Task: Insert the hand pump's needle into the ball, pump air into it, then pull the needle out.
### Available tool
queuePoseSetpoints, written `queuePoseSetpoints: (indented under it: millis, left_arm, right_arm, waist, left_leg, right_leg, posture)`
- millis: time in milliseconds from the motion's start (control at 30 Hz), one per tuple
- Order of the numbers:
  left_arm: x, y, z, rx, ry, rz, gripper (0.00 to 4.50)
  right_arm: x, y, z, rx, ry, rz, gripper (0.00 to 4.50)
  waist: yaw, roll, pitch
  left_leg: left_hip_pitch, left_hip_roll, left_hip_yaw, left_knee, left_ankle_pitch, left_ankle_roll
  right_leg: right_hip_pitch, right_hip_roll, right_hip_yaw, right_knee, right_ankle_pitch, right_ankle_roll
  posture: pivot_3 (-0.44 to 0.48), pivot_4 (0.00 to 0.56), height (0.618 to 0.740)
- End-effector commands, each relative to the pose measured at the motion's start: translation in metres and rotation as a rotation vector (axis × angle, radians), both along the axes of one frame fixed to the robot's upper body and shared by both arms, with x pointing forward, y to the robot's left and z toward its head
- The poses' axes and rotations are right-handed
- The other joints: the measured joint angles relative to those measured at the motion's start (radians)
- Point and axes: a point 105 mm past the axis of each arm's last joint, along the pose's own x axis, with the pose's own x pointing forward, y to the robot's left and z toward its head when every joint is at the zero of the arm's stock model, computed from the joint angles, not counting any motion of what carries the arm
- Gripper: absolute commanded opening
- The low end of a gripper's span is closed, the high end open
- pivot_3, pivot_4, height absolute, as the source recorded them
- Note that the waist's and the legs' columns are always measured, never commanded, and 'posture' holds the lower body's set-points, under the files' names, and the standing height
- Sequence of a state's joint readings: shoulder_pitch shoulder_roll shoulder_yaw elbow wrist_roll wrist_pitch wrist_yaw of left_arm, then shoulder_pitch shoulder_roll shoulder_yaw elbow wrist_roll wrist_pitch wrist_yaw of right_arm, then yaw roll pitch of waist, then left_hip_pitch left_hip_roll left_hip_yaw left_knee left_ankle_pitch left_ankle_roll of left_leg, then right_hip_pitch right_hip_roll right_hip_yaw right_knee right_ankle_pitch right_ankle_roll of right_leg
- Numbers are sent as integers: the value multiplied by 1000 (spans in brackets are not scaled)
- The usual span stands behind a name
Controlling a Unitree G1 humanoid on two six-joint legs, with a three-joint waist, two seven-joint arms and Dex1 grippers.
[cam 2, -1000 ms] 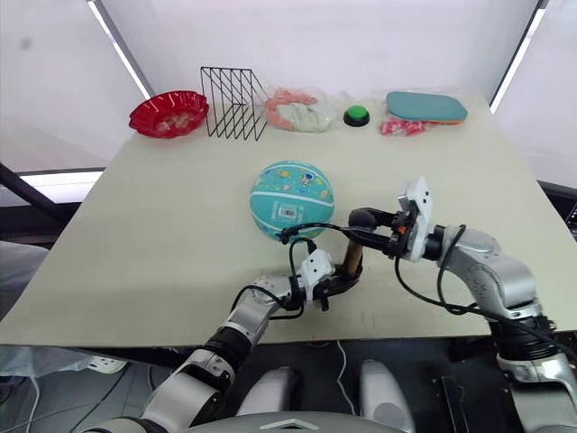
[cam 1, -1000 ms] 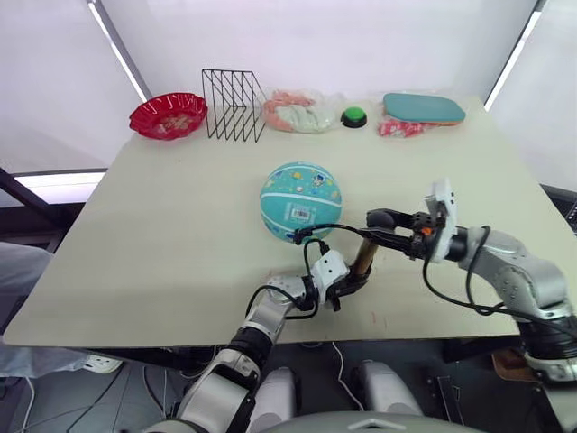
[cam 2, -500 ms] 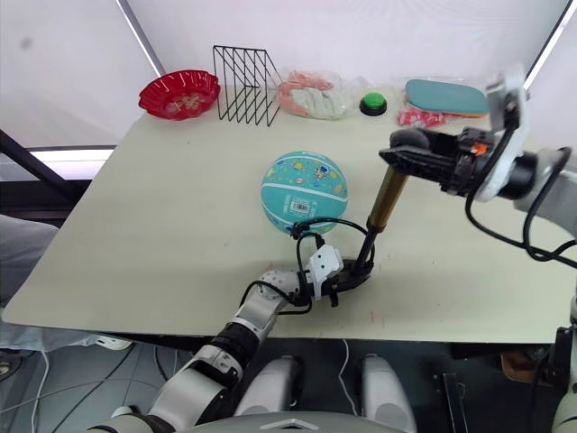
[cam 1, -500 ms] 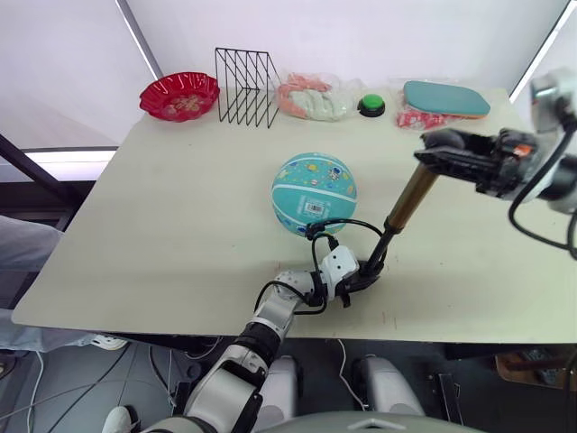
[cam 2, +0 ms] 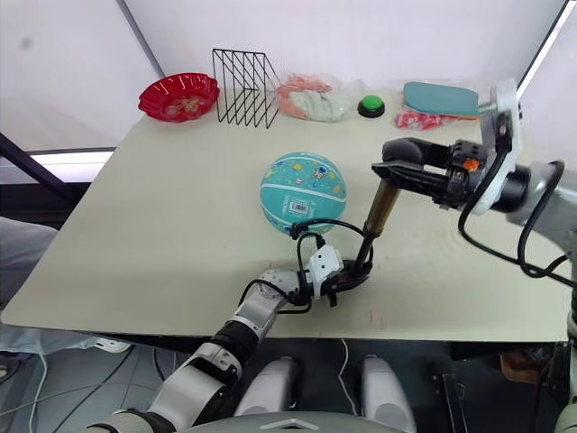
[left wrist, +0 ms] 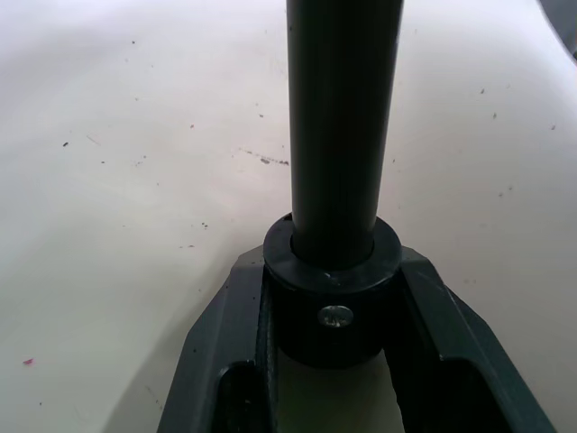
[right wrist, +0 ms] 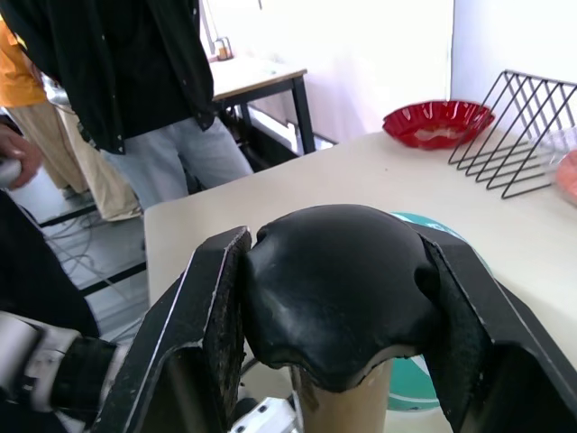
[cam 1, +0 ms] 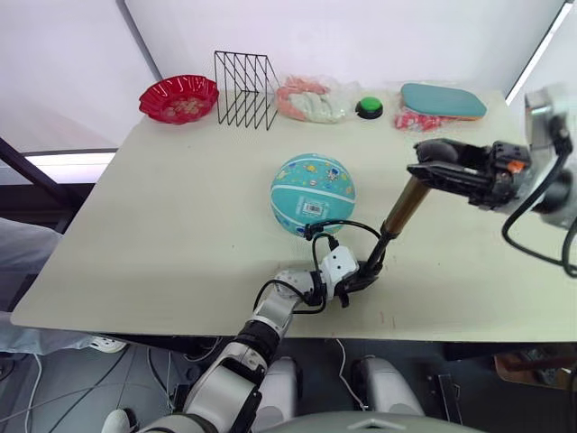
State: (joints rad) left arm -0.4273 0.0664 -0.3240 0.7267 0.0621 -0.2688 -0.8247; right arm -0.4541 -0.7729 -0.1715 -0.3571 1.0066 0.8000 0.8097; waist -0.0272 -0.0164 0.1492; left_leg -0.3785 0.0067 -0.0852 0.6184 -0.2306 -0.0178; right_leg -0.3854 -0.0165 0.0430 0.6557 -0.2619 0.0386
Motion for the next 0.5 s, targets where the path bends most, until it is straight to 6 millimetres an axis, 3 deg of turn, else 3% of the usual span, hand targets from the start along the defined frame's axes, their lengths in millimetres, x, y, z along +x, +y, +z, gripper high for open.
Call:
queuePoseSetpoints:
  millis: [33, 200, 333, 433, 500]
  left_arm:
    - [-15, 11, -31, 51, 120, 21, 1050]
    - [-15, 14, -30, 46, 117, 35, 1050]
    - [-14, 15, -30, 46, 118, 39, 1050]
    - [-14, 15, -30, 47, 118, 38, 1050]
    - [-13, 14, -29, 47, 116, 38, 1050]
  right_arm:
    - [11, 9, -66, -126, 136, -20, 2035]
    - [12, 22, -131, -231, 196, -9, 2035]
    - [13, 27, -165, -267, 242, -6, 2035]
    - [14, 27, -171, -268, 255, 2, 2035]
    - [16, 26, -160, -238, 232, 6, 2035]
  waist:
    - [-12, 1, -2]
    - [-20, 3, -7]
    - [-20, 1, -14]
    - [-20, 1, -15]
    - [-20, 0, -16]
  left_leg:
    - [1, 0, 0, 0, 0, 0]
    - [14, 3, 0, -3, 0, 0]
    - [17, 3, 1, -5, 0, 0]
    - [17, 3, 1, -5, 0, 0]
    - [17, 3, 1, -5, 0, 0]
  right_leg:
    - [1, 0, 0, 0, 0, 0]
    - [7, 2, 0, 0, -2, -3]
    - [9, 3, 0, 0, -2, -2]
    - [9, 2, 0, 0, -2, -2]
    - [9, 2, 1, 0, -2, -2]
  posture:
    - [0, 150, 740]
    - [0, 150, 740]
    - [0, 150, 740]
    - [0, 150, 740]
    - [0, 150, 740]
